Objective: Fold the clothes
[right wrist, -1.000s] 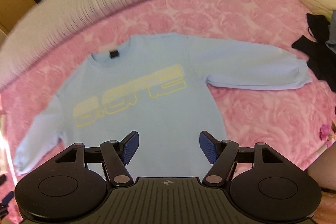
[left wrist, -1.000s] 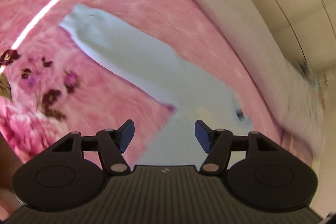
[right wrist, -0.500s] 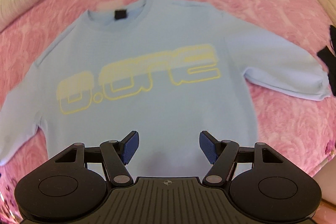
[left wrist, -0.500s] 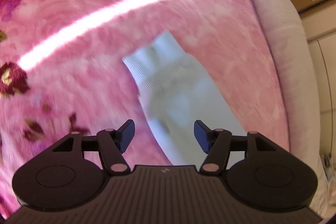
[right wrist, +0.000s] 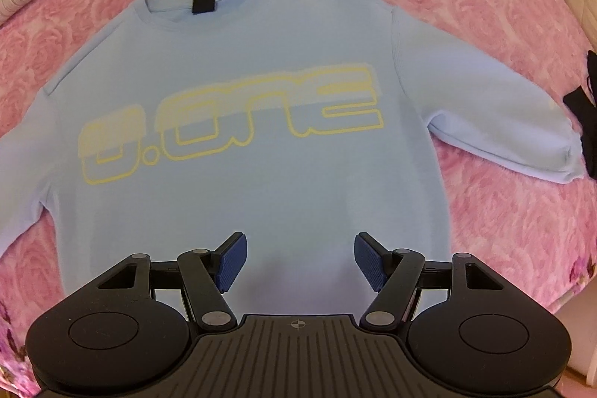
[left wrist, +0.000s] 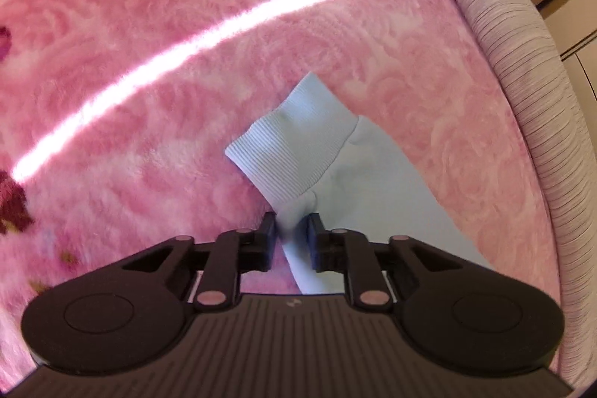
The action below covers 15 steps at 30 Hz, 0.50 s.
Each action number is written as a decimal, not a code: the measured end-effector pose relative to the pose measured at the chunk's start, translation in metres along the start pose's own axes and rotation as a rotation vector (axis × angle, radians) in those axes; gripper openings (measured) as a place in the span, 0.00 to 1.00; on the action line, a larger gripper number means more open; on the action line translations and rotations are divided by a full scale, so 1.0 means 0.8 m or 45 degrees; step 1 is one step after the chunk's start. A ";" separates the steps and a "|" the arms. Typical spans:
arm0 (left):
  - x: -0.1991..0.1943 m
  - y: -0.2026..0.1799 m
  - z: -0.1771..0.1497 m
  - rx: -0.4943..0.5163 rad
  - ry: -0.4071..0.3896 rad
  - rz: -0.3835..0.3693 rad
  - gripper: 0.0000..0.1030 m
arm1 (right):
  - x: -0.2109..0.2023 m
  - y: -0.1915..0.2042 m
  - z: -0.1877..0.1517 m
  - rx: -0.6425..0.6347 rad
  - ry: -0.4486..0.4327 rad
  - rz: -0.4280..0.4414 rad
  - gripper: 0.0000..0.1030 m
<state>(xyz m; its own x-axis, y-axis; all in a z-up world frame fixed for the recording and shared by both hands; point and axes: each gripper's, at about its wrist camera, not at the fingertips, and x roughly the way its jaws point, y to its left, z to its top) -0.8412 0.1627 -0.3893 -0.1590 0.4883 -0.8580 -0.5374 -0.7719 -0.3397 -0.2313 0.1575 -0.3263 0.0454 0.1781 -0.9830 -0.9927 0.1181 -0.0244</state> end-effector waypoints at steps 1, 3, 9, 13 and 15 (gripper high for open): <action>-0.010 -0.011 -0.003 0.072 -0.044 -0.006 0.04 | 0.006 -0.008 -0.001 -0.001 0.003 -0.004 0.66; -0.040 -0.048 -0.014 0.262 -0.144 -0.060 0.03 | 0.020 -0.028 -0.004 0.009 0.016 -0.015 0.66; -0.150 -0.179 -0.099 0.695 -0.312 -0.476 0.02 | 0.036 -0.105 -0.011 0.082 0.035 -0.016 0.66; -0.198 -0.276 -0.219 0.916 -0.147 -0.927 0.04 | 0.036 -0.165 -0.013 0.132 0.018 -0.052 0.66; -0.190 -0.309 -0.288 0.970 0.049 -1.057 0.16 | 0.036 -0.193 -0.012 0.170 -0.003 -0.077 0.66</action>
<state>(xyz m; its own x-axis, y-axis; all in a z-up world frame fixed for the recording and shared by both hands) -0.4934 0.1855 -0.2635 0.5014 0.7122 -0.4914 -0.8324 0.2421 -0.4985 -0.0777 0.1350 -0.3528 0.1053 0.1690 -0.9800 -0.9644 0.2576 -0.0592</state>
